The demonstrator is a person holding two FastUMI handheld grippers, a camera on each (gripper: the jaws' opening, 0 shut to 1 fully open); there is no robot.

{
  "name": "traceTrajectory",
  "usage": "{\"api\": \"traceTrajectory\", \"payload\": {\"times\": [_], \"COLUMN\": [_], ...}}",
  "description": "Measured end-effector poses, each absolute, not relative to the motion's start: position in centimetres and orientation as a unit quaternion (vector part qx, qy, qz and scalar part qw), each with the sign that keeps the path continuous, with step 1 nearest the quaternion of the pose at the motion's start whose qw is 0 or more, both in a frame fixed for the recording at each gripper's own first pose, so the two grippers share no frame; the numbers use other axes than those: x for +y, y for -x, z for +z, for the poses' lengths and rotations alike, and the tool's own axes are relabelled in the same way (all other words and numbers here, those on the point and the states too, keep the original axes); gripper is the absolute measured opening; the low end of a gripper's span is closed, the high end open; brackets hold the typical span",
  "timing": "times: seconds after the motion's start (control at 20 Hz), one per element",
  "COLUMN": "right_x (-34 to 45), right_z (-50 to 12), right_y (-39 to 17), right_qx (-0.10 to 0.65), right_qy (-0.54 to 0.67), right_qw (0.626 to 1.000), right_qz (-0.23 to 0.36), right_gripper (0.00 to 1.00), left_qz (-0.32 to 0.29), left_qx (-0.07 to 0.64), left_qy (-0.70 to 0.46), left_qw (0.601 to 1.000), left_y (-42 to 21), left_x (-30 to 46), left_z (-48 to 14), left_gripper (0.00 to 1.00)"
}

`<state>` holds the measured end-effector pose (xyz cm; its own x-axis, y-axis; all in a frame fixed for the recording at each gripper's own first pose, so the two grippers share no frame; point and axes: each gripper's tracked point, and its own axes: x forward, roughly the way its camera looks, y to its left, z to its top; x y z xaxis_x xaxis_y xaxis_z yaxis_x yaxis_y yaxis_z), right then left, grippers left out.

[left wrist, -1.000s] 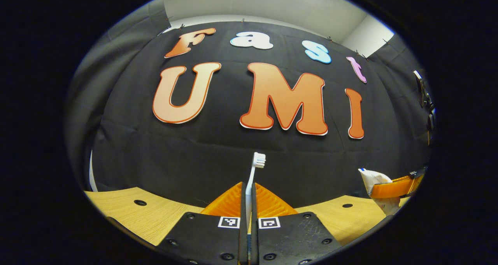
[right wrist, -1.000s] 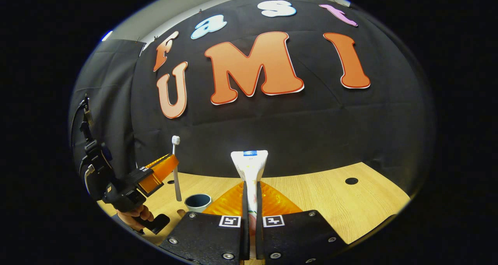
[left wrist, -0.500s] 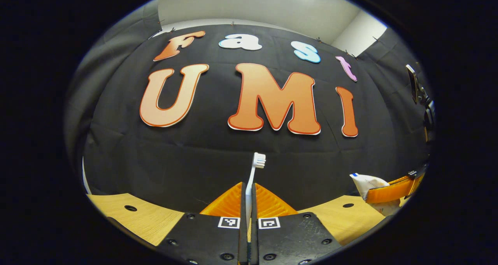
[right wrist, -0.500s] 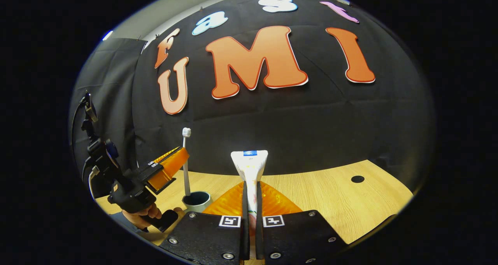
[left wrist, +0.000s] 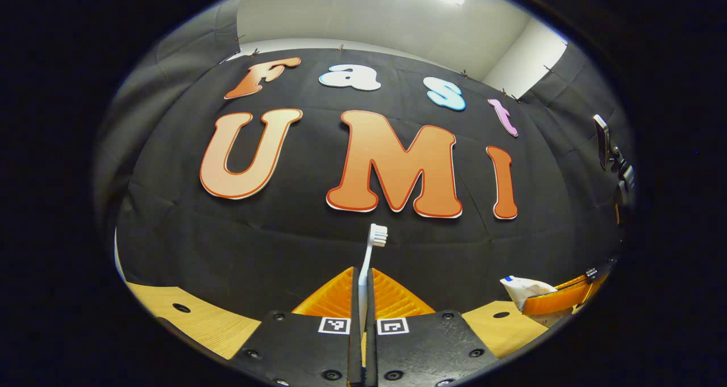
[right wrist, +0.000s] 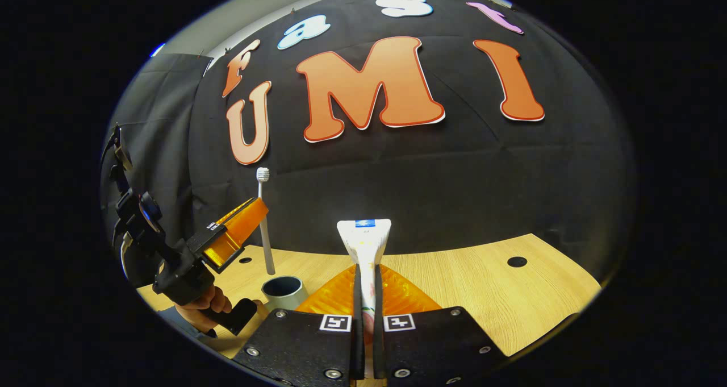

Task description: Put the toothbrush and toothpaste on the desktop into the cup, then pick up the cup and place it on the coaster on the desktop.

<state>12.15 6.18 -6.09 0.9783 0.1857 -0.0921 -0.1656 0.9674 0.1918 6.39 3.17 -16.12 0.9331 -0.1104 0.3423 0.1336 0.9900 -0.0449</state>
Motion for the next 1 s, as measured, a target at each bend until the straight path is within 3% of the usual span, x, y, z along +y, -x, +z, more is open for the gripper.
{"api": "traceTrajectory", "payload": {"times": [0.2, 0.5, 1.0], "right_x": [6.4, 6.2, 6.4], "right_z": [-6.5, -6.7, -7.1], "right_y": [-12.3, -12.4, -12.4], "right_qx": [0.059, 0.064, 0.068], "right_qy": [-0.091, -0.093, -0.093], "right_qw": [0.990, 0.990, 0.990], "right_qz": [0.091, 0.085, 0.087], "right_gripper": [0.06, 0.06, 0.06], "left_qz": [-0.062, -0.052, -0.051], "left_qx": [-0.166, -0.220, -0.209], "left_qy": [0.023, 0.023, 0.026], "left_qw": [0.984, 0.974, 0.976], "left_y": [-7.4, -6.2, -7.0], "left_x": [2.7, 3.0, 3.0], "left_z": [-17.0, -14.0, -15.5], "left_gripper": [0.03, 0.03, 0.03]}}
